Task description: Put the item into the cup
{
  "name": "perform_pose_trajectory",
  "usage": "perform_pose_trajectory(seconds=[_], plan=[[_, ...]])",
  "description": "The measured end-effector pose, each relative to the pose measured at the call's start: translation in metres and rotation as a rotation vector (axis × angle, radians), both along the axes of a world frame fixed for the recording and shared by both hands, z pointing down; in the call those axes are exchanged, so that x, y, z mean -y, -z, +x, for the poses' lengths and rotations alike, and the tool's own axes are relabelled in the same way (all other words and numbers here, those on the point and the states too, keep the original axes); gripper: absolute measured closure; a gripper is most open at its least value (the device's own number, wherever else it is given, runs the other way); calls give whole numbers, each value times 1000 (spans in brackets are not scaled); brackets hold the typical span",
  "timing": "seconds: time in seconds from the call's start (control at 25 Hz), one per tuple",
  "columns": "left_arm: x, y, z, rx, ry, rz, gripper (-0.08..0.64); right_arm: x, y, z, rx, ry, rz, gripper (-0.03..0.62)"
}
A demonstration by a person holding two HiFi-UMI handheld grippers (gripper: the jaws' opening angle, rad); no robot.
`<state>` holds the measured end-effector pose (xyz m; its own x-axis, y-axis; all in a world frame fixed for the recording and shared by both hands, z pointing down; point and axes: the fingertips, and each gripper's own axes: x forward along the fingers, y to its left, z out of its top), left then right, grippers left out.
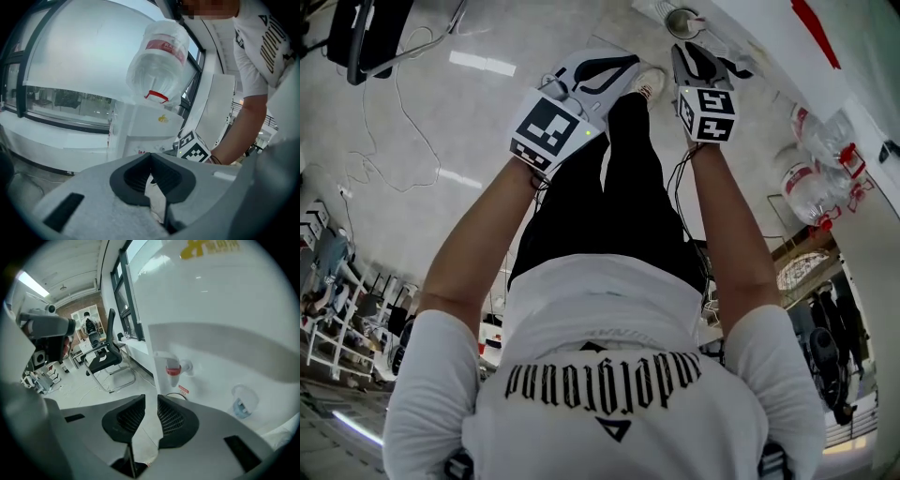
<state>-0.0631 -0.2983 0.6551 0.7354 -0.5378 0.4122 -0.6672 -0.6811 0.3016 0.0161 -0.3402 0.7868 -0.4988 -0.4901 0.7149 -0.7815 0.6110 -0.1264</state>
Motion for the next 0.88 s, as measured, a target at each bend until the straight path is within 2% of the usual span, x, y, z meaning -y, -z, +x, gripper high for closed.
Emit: perform_pose_trajectory(seconds=[0.28, 0.48, 0.68, 0.88], plan=[[-8, 55, -9, -10, 26, 53, 548, -15, 86, -6, 54, 28, 94, 565], [-31, 97, -22, -13, 32, 76, 548, -38, 153, -20, 100, 61, 126, 575], [-47, 144, -32, -25, 41, 133, 548, -51, 226, -32, 157, 79, 205, 577], [-68, 201, -46, -31, 42, 191, 548, -80, 303, -47, 203, 137, 279, 577]])
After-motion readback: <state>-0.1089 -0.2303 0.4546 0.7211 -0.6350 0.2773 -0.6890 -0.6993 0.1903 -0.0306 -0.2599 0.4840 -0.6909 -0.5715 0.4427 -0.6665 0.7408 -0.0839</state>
